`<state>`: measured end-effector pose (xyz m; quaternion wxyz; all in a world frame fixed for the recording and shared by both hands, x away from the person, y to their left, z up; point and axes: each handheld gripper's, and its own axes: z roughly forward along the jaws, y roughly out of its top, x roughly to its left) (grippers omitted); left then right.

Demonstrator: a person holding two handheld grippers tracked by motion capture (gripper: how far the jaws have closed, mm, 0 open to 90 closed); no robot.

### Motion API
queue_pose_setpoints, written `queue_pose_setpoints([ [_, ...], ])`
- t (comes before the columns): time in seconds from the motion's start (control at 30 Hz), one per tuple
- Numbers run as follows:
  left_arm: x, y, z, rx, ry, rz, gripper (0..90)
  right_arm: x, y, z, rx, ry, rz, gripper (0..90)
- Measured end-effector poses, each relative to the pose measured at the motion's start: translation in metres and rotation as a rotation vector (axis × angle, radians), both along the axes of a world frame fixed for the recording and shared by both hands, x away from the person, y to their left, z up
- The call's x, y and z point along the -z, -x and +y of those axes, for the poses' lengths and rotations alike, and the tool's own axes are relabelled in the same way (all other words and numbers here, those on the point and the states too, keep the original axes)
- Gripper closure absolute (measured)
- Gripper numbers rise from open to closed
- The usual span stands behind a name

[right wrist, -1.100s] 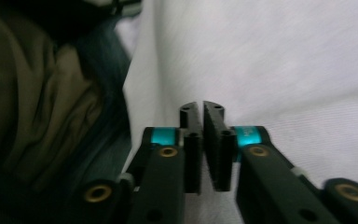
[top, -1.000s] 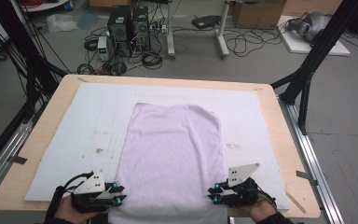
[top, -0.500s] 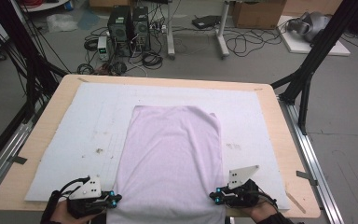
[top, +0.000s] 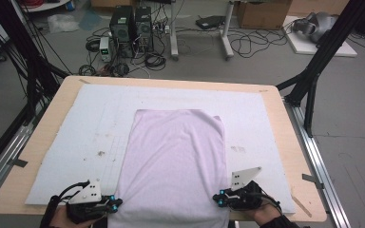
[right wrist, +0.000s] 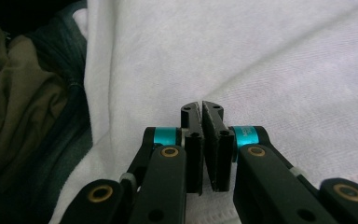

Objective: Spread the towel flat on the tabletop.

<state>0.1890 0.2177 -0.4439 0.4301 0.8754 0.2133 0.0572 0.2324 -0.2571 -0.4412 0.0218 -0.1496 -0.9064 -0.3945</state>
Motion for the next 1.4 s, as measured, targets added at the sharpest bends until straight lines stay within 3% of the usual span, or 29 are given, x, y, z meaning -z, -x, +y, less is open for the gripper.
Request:
queue_pose_setpoints([
  [0.07,-0.003,-0.002,0.001,-0.008,0.029,-0.005,86.9,-0.002,-0.003,-0.003,0.019,-0.028,0.0,82.8],
  [0.2,-0.005,-0.012,0.001,-0.06,0.053,-0.026,72.7,-0.008,-0.013,-0.008,0.101,-0.057,-0.027,71.7],
  [0.4,-0.011,-0.04,-0.004,-0.129,0.101,-0.041,61.2,-0.014,-0.032,-0.014,0.194,-0.103,-0.038,57.6],
  [0.47,-0.014,-0.05,-0.005,-0.163,0.119,-0.044,57.8,-0.017,-0.04,-0.015,0.204,-0.117,-0.025,53.9],
  [0.63,-0.024,-0.07,-0.008,-0.217,0.16,-0.086,52.1,-0.021,-0.049,-0.017,0.236,-0.131,-0.062,46.3],
  [0.9,-0.026,-0.087,-0.009,-0.237,0.134,-0.092,45.3,-0.02,-0.059,-0.021,0.276,-0.135,-0.077,36.6],
  [1.07,-0.027,-0.093,-0.009,-0.237,0.135,-0.097,43.3,-0.025,-0.066,-0.022,0.299,-0.173,-0.077,34.5],
  [1.1,-0.027,-0.094,-0.01,-0.237,0.131,-0.096,43.2,-0.026,-0.069,-0.022,0.302,-0.173,-0.094,34.1],
  [1.4,-0.027,-0.105,-0.017,-0.227,0.124,-0.084,42.2,-0.024,-0.078,-0.017,0.314,-0.172,-0.087,31.2],
])
